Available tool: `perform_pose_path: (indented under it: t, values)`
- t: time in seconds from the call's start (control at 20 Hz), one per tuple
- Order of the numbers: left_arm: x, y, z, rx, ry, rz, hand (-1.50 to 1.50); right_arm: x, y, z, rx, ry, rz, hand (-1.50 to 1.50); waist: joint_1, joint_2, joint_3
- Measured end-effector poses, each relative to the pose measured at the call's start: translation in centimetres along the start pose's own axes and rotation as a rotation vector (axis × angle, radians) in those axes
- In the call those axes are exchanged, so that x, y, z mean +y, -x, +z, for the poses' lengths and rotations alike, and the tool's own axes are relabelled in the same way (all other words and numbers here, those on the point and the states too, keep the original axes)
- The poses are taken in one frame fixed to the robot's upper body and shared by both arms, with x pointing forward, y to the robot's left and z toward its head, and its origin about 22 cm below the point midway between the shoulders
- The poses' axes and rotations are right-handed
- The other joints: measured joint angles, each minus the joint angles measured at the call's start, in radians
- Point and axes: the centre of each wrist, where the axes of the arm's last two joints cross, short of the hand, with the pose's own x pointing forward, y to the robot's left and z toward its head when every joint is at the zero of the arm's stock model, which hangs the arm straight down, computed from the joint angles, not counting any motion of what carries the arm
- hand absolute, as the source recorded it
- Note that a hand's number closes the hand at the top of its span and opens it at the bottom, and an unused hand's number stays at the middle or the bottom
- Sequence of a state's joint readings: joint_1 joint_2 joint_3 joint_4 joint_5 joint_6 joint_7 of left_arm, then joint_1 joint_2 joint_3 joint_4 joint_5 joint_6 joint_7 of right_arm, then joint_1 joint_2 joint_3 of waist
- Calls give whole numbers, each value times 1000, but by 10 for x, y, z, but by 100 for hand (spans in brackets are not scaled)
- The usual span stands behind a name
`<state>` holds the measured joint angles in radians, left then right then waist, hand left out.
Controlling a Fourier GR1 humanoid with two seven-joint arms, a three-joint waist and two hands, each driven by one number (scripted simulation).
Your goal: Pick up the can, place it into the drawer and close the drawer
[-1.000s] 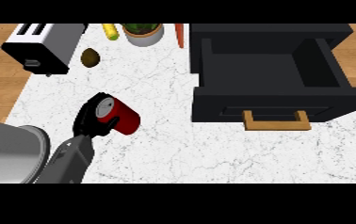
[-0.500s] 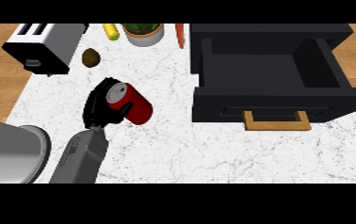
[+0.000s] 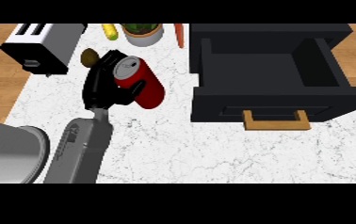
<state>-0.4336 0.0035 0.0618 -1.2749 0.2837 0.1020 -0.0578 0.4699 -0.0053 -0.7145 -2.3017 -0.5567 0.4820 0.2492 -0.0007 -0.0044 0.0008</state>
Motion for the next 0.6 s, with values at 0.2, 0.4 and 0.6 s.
perform_pose_path:
  t: [0.2, 0.4, 0.6]
  values:
    - [-23, -27, -7, -11, 8, -19, 150, 3, 1, 0, -3, -3, -5, -150, -4, 1, -1]
    - [-47, -52, -19, -22, 18, -37, 150, -1, -3, -3, -1, 0, -11, -150, -7, 2, -1]
    - [-73, -67, -29, -38, 27, -53, 150, -3, -1, -1, -8, -7, -21, -150, -10, 3, 0]
